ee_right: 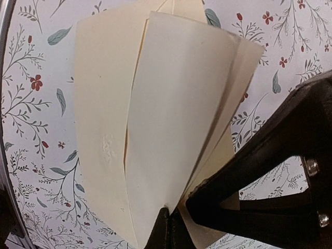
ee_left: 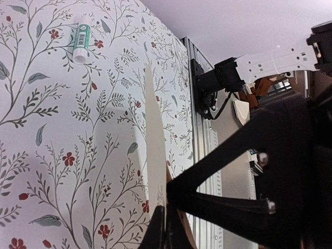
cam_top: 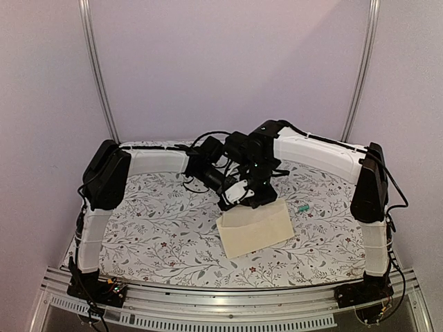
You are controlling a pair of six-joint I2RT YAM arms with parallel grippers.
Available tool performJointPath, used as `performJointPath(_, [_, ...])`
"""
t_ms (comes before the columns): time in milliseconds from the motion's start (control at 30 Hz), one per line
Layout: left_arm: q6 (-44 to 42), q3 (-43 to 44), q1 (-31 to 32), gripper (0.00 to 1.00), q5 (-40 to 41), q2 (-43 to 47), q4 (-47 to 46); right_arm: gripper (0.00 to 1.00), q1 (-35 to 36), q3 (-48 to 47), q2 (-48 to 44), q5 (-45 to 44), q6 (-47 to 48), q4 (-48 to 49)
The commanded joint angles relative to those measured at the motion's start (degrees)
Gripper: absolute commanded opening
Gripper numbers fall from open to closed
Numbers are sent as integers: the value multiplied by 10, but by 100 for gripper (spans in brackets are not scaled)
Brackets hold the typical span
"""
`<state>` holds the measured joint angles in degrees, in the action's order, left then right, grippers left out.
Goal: Place the letter into the envelope and seal it
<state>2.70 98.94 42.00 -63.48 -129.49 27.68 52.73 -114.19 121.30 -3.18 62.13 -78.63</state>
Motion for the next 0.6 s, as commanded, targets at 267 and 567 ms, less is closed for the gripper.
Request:
performJointPath(267, [20, 0, 6, 0, -11, -3, -18, 0, 18, -12, 22, 10, 24, -5])
performJointPath(567, [25, -9, 5, 0, -9, 7, -24, 14, 13, -10, 20, 46, -11, -4])
